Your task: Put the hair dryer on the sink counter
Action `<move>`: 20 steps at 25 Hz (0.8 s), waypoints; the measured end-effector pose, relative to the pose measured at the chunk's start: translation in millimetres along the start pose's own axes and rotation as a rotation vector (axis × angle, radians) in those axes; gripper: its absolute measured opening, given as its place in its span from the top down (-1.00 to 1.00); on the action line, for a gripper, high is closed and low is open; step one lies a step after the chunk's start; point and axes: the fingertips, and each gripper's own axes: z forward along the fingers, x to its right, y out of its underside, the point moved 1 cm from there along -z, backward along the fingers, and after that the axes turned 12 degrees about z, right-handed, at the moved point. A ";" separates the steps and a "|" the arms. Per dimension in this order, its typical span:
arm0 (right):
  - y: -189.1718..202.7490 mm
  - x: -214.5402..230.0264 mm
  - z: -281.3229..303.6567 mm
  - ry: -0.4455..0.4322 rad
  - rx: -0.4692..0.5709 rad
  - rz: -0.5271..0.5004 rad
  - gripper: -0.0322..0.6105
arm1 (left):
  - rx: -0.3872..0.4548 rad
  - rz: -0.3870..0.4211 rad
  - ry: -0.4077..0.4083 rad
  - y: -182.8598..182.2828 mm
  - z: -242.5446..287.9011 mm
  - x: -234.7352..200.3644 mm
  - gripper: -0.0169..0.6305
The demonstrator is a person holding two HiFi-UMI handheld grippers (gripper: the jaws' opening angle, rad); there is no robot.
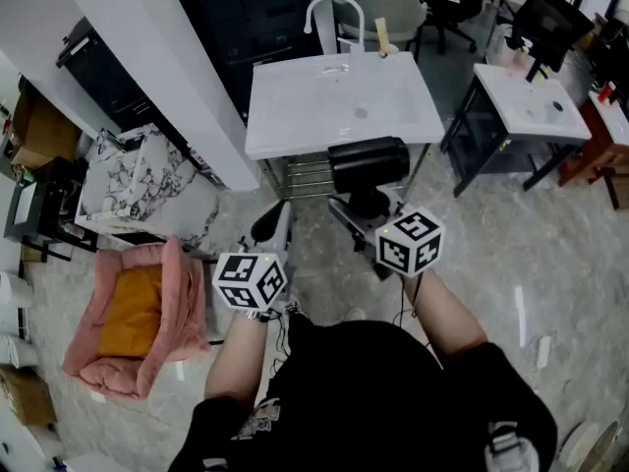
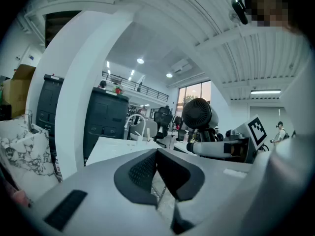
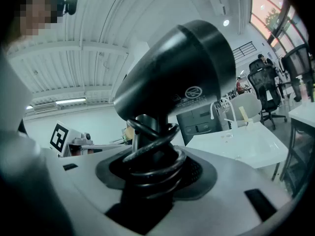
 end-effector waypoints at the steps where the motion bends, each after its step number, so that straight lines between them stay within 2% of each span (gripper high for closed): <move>1: 0.8 -0.5 0.1 0.001 -0.001 0.000 0.21 | 0.000 0.000 -0.001 0.4 -0.8 -0.4 0.94; 20: 0.5 2.2 5.6 -0.002 -0.009 -0.021 0.21 | 0.004 0.011 0.002 -0.5 3.0 -6.2 0.94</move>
